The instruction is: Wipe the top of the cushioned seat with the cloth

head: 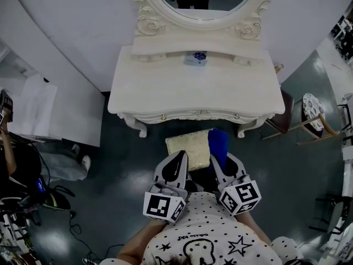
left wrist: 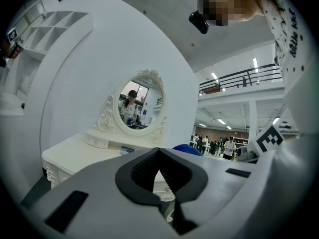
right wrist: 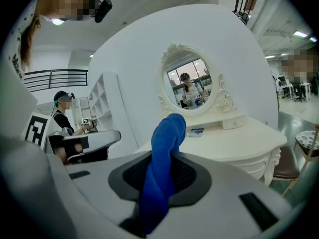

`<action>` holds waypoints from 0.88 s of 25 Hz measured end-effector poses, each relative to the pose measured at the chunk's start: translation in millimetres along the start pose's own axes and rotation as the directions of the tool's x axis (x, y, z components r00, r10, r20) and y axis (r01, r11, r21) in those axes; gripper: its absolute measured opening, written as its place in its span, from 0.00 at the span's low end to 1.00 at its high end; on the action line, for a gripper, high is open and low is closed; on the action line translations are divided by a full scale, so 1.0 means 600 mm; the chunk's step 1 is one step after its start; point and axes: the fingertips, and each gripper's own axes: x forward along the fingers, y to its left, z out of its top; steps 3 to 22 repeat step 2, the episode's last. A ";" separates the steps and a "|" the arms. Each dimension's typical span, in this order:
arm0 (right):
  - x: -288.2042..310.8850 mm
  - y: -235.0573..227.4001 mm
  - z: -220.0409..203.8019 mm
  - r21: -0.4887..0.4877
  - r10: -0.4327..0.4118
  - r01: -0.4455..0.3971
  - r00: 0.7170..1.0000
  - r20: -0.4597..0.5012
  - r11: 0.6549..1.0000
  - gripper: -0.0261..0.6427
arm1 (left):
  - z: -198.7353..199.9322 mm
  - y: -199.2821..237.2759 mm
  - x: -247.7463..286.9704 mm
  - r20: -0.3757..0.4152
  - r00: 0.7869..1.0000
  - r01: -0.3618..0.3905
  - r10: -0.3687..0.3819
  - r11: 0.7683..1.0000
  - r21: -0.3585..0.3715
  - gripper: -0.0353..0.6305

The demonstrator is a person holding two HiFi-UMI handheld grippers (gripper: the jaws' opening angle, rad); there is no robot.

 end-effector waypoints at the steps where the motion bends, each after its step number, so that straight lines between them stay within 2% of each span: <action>1: 0.000 -0.001 0.001 0.000 0.000 0.000 1.000 0.001 1.000 0.17 | 0.001 0.000 0.000 0.001 1.000 0.000 0.000 1.000 0.000 0.05; 22: 0.000 -0.001 0.001 0.000 0.000 0.000 1.000 0.002 1.000 0.17 | 0.001 0.000 0.001 0.003 1.000 -0.001 0.001 1.000 0.000 0.05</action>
